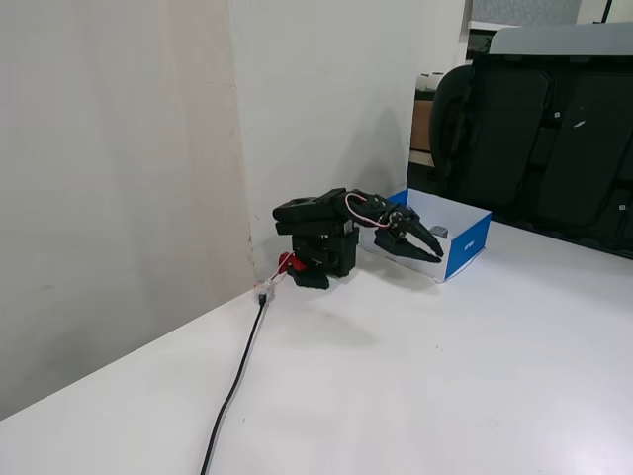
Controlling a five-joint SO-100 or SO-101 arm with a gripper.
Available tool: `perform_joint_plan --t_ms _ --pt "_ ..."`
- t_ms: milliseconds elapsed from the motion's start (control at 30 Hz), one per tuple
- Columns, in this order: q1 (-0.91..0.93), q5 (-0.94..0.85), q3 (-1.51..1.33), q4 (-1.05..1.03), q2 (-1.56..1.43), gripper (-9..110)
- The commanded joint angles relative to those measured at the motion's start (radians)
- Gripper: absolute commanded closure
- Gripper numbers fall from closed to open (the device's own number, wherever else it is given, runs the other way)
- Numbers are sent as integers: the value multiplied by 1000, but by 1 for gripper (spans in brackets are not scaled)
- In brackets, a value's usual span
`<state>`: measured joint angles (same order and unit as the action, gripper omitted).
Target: Pick the gray block and keep it in the box.
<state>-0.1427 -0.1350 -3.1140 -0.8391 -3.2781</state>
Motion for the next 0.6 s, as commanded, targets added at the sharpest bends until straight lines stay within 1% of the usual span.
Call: perform_joint_plan --t_ms 0,133,200,300,567 --pt "3 -5 0 -12 -149 101" --pt "25 2 2 -26 -150 101" --pt "25 -2 2 -26 -150 98" --pt "23 -3 2 -26 -150 101" --pt "23 -3 2 -26 -150 101"
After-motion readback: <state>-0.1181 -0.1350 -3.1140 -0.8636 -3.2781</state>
